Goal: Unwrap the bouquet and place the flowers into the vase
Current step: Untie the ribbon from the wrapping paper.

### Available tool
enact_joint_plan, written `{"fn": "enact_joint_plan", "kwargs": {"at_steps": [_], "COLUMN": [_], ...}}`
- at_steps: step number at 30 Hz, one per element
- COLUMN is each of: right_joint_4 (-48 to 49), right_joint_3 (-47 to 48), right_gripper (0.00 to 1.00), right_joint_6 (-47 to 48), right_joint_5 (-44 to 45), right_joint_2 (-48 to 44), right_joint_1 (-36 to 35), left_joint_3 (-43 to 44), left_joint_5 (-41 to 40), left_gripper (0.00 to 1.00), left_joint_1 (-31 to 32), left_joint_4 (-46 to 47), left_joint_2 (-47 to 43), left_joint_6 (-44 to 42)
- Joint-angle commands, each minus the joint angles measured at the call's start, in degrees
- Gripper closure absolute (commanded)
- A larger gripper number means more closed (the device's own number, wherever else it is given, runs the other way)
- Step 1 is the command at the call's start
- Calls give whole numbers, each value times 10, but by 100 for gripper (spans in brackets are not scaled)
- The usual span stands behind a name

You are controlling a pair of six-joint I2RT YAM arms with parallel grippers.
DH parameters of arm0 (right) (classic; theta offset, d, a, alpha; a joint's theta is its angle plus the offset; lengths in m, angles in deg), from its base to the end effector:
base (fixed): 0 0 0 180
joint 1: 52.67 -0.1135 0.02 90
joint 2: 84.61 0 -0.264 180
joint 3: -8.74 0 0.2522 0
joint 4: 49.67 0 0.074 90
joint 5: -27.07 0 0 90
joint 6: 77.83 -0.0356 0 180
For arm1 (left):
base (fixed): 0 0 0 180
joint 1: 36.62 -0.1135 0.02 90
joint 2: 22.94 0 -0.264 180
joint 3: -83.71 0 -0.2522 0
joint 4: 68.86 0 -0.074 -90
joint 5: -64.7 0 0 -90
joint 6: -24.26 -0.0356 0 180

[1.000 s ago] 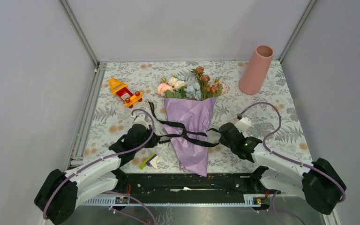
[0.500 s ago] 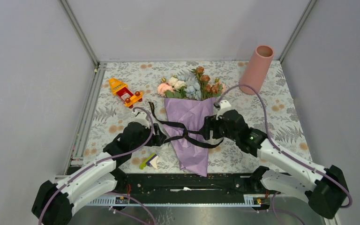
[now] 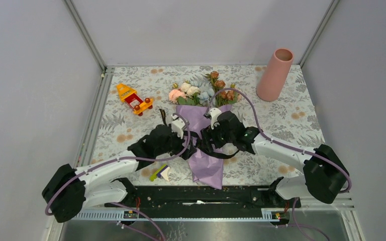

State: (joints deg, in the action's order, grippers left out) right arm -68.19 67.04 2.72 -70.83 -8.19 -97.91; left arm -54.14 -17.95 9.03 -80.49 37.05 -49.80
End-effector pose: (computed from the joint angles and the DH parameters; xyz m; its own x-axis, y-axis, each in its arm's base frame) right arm 0.1975 0.2061 0.2265 -0.5427 -0.3163 -0.7780 -0.7014 0.6803 0.2127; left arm 0.1528 -0.1628 0.2111 -0.5468 0.1697 -0.8199 0.6624 0.6867 -0.2996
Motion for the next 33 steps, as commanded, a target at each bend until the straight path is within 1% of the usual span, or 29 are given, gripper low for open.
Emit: {"fn": "enact_joint_plan", "kwargs": {"at_steps": [1, 4, 7, 8, 11, 12, 14, 15, 20, 23, 27, 29, 30, 33], "right_joint_4": [36, 37, 37, 38, 42, 59, 64, 65, 86, 93, 98, 101, 104, 113], "right_joint_3": [40, 50, 57, 57, 52, 51, 52, 51, 42, 39, 34, 28, 26, 15], "right_gripper": [23, 25, 28, 29, 32, 34, 38, 42, 56, 65, 73, 81, 85, 98], "right_joint_6": [25, 30, 34, 35, 33, 33, 32, 31, 28, 26, 25, 24, 23, 17], "right_joint_5": [-28, -30, -34, -33, -29, -30, -32, -31, -20, -20, -22, -18, -17, -12], "right_joint_2": [30, 49, 66, 70, 77, 78, 83, 86, 89, 91, 94, 92, 91, 88], "right_joint_1": [-6, -6, -6, -6, -6, -6, -6, -6, -6, -6, -6, -6, -6, -6], "left_joint_3": [38, 46, 49, 50, 46, 46, 47, 48, 44, 40, 40, 38, 38, 34], "left_joint_5": [10, 5, 1, 0, -7, -9, -13, -12, -11, -12, -7, -7, -7, -8], "left_gripper": [22, 29, 41, 43, 44, 45, 50, 55, 72, 79, 90, 99, 100, 100], "left_joint_1": [11, 17, 20, 20, 23, 24, 25, 26, 28, 28, 28, 28, 28, 27], "left_joint_4": [56, 61, 63, 63, 69, 71, 71, 71, 81, 87, 86, 87, 87, 89], "left_joint_2": [38, 61, 81, 86, 98, 102, 111, 117, 122, 120, 128, 128, 127, 121], "left_joint_6": [-48, -49, -45, -44, -43, -43, -44, -44, -40, -36, -33, -31, -30, -26]}}
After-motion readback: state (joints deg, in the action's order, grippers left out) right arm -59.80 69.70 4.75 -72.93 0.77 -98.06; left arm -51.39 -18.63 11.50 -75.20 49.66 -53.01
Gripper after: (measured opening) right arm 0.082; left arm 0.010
